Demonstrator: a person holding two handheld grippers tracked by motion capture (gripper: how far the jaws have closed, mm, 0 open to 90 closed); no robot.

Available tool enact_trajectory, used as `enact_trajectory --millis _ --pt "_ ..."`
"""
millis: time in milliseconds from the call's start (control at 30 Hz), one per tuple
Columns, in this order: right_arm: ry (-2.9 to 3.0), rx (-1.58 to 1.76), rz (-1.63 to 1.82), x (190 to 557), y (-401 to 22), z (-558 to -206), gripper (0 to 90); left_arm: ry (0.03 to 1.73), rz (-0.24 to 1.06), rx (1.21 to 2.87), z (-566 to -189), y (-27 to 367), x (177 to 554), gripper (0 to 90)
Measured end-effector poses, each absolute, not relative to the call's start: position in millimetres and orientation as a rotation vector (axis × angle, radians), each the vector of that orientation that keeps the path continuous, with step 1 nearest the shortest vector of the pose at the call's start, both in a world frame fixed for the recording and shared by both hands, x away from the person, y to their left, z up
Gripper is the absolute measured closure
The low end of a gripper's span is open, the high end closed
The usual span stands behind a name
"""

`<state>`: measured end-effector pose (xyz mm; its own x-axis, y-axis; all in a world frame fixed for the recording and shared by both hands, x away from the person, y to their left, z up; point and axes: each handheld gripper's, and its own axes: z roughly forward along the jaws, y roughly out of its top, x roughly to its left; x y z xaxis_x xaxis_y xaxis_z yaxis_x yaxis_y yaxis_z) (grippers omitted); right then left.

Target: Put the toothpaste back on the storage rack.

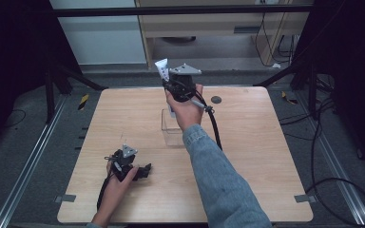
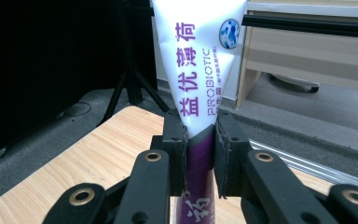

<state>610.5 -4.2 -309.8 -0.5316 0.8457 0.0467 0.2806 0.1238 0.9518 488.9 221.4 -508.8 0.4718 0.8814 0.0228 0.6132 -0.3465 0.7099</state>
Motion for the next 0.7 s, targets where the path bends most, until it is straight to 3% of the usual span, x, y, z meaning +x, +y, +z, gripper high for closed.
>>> enact_trajectory --millis 700 --pt "1.839 1.103 1.405 607 -3 -326 76.8 1.234 0.541 2.083 -509 221 489 0.0"
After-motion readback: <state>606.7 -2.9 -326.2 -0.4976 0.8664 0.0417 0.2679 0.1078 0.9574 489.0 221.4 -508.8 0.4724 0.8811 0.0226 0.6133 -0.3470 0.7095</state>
